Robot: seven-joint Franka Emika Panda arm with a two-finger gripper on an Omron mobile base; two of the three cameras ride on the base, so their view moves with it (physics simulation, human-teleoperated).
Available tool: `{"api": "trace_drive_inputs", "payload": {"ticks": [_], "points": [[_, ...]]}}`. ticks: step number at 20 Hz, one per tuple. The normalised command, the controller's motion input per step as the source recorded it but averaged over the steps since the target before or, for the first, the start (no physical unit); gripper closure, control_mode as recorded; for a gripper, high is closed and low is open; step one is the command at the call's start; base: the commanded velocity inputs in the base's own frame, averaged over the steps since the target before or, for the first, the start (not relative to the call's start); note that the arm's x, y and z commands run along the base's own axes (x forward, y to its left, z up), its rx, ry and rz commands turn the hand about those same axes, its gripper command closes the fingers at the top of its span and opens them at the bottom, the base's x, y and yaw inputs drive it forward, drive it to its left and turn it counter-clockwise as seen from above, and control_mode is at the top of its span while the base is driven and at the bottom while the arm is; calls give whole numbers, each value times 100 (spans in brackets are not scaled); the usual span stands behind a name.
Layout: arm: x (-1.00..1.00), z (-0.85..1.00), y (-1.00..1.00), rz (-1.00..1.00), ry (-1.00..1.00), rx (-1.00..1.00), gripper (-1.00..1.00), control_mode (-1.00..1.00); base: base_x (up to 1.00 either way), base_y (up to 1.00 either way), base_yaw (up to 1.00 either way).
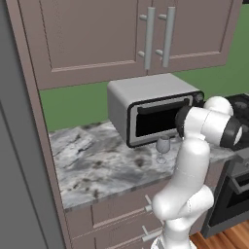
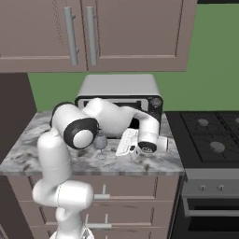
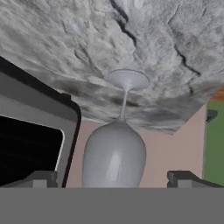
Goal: Retrieve the wine glasses from the counter and place one next to each plate.
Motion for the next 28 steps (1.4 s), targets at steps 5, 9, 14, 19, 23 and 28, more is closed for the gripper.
{"api": "trace_drive_inputs", "payload": {"ticks": [5, 9, 14, 19, 23, 28], "points": [[6, -30, 0, 1, 19, 6, -100, -100, 0, 0, 0], [0, -19, 0, 6, 17, 8, -100, -100, 0, 0, 0], [2, -19, 10, 3, 15, 4, -100, -100, 0, 0, 0], [2, -11, 35, 0, 6, 0, -100, -100, 0, 0, 0], [3, -11, 35, -1, 0, 0, -100, -100, 0, 0, 0], [3, -7, 31, -1, 0, 0, -100, -100, 0, 0, 0]]}}
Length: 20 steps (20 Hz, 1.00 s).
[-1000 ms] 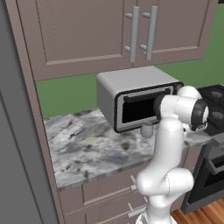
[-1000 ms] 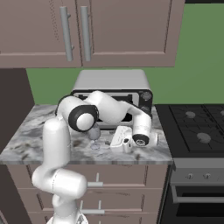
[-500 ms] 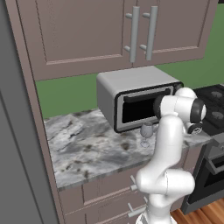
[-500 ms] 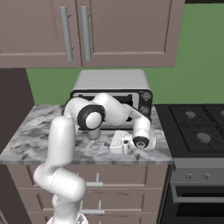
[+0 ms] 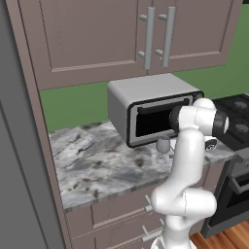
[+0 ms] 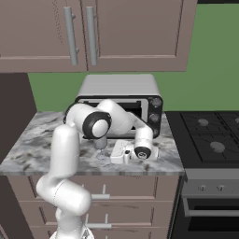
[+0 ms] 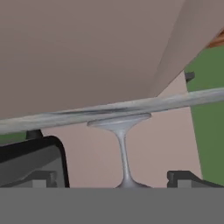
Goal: Retrieve the wine glasses from the counter and place one next to each plate.
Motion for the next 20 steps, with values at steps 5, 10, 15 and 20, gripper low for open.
{"api": "trace_drive_inputs", "payload": {"ticks": [5, 10, 15, 20], "points": [[9, -5, 14, -2, 0, 0, -100, -100, 0, 0, 0], [14, -3, 0, -4, 0, 0, -100, -100, 0, 0, 0], [5, -1, 0, -4, 0, 0, -100, -100, 0, 0, 0], [-3, 0, 0, -1, 0, 0, -100, -100, 0, 0, 0]]}}
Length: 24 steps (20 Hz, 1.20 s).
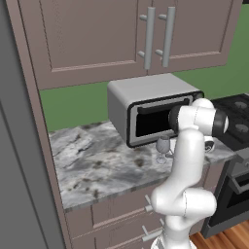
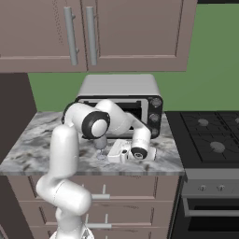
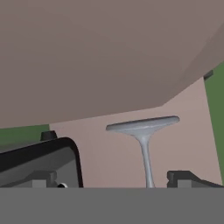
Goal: Retrieve the wine glasses from the counter and place one next to each plate.
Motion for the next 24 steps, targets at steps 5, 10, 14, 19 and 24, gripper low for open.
{"api": "trace_drive_inputs", "payload": {"ticks": [5, 10, 14, 19, 24], "points": [[-9, -4, 0, 0, 1, 0, -100, -100, 0, 0, 0], [-4, -8, 8, 0, 3, 0, -100, -100, 0, 0, 0], [0, -4, 21, 0, 2, 0, -100, -100, 0, 0, 0], [0, -1, 21, -1, 2, 0, -100, -100, 0, 0, 0], [0, -5, 26, -1, 0, 0, -100, -100, 0, 0, 0]]}}
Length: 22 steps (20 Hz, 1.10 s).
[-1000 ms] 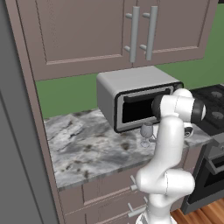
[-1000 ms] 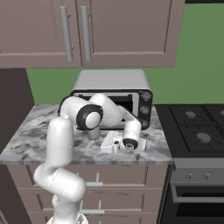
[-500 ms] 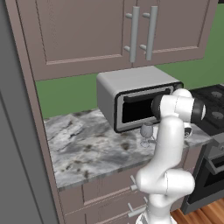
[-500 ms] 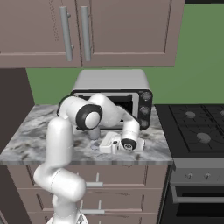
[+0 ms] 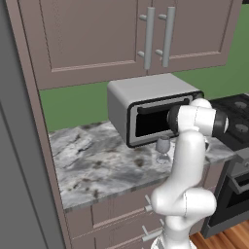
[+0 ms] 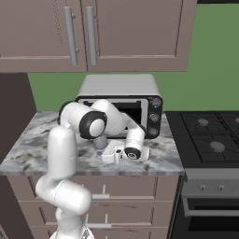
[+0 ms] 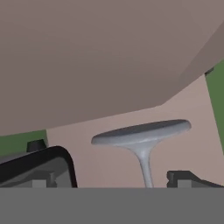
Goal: Retrieve the wine glasses from the counter and place one next to each plate.
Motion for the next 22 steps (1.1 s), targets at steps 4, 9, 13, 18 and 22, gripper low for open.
{"api": "trace_drive_inputs", "payload": {"ticks": [4, 9, 13, 18, 22], "points": [[0, -3, 19, -1, 0, 0, -100, -100, 0, 0, 0], [-3, 8, -2, 0, 0, 0, 100, -100, 0, 0, 0], [-6, 50, 0, 0, -7, 0, 100, -100, 0, 0, 0], [-16, 74, 1, 0, -7, 0, 100, -100, 0, 0, 0], [-27, 69, 0, 0, 0, 0, 100, -100, 0, 0, 0]]}}
